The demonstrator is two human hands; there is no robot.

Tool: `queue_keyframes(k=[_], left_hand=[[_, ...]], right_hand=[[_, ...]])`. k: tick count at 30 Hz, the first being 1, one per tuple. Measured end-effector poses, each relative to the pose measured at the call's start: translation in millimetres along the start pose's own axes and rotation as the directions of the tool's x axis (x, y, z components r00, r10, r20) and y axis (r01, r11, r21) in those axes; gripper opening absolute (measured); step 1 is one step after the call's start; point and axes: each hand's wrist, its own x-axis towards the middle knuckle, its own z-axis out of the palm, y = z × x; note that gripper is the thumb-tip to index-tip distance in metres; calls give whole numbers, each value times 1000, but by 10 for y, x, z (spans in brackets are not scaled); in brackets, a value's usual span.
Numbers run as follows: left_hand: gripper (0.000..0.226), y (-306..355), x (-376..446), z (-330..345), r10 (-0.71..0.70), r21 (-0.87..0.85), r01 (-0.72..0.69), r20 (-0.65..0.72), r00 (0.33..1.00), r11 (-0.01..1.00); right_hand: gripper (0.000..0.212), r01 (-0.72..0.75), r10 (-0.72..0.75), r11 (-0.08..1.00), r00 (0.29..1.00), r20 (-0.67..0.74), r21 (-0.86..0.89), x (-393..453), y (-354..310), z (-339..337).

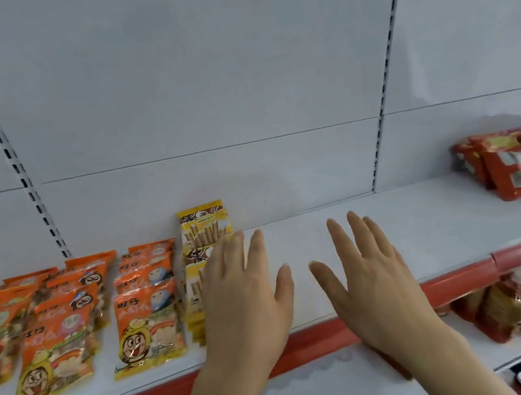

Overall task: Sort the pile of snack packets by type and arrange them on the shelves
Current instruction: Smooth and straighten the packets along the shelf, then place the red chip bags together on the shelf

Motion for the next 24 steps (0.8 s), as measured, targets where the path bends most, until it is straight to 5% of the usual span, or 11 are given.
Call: queue_keyframes(k=[15, 24], left_hand=[[69, 2784, 56, 1132, 179, -118, -158, 190, 965, 980], [70, 3930, 578, 2037, 270, -202, -227, 219, 938, 953]], right_hand=[[73, -225, 229, 972, 972, 60, -69, -420, 2871, -1090], [71, -311, 313, 949, 950, 20, -52, -109, 4187, -1163]])
